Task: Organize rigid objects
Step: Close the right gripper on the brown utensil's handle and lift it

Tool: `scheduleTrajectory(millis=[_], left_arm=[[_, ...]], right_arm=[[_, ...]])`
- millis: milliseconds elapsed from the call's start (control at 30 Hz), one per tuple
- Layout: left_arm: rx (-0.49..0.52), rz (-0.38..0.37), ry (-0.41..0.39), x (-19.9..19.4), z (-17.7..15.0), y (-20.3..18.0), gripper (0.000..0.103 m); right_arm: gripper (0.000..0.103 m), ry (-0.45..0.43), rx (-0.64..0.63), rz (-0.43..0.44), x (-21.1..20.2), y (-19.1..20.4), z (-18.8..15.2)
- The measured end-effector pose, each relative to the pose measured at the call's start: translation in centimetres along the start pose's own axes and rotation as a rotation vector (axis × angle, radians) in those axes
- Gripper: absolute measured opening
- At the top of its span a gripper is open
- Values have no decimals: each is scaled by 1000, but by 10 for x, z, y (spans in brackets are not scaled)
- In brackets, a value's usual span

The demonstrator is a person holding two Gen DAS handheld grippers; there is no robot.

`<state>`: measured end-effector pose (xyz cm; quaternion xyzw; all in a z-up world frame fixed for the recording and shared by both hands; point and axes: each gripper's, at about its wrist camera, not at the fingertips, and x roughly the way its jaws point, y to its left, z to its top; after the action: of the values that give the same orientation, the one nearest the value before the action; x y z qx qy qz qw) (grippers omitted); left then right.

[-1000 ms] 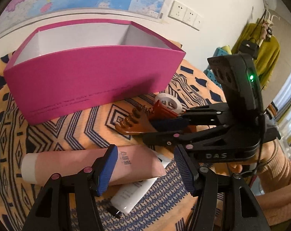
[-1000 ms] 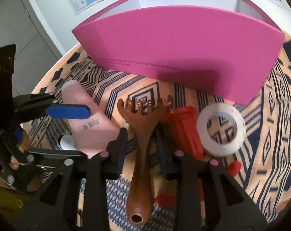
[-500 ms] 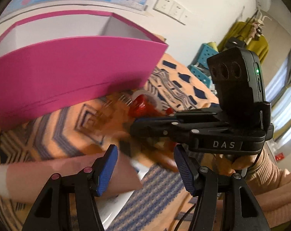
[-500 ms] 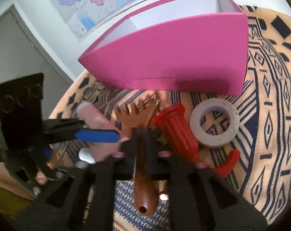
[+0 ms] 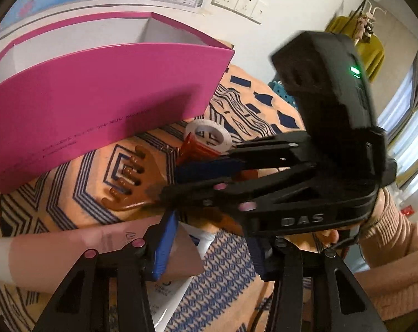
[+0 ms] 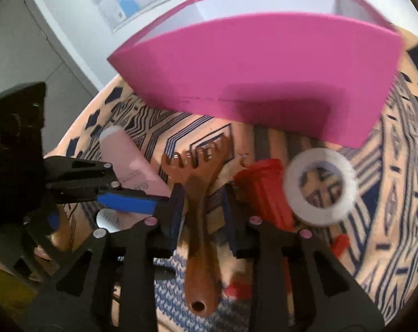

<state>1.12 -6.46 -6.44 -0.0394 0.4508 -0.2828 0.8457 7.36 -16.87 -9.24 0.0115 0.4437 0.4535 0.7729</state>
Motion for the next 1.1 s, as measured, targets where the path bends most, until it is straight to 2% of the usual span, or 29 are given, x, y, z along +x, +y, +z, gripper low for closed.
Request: scheduleTrajectory(millis=[133, 300, 400, 467, 533, 700, 833, 1100], left_arm=[[12, 26, -1, -5, -3, -2, 55], [-3, 26, -7, -9, -3, 4, 56], [-6, 26, -11, -15, -5, 4, 57], [-28, 19, -17, -15, -4, 8, 57], [-54, 24, -26, -16, -1, 14, 58], [-32, 73, -17, -11, 2, 14, 63], [0, 71, -18, -11, 0, 11, 70], [-13, 89, -20, -18, -1, 17, 70]], right_arm=[[36, 12, -76, -50, 11, 11, 5], [35, 8, -110, -71, 17, 15, 11], [25, -7, -114, -53, 17, 17, 10], [17, -19, -84, -16, 15, 13, 11], [13, -34, -44, 30, 9, 6, 11], [14, -5, 24, 103, 10, -8, 6], [21, 26, -19, 87, 13, 0, 8], [22, 46, -24, 93, 18, 4, 15]])
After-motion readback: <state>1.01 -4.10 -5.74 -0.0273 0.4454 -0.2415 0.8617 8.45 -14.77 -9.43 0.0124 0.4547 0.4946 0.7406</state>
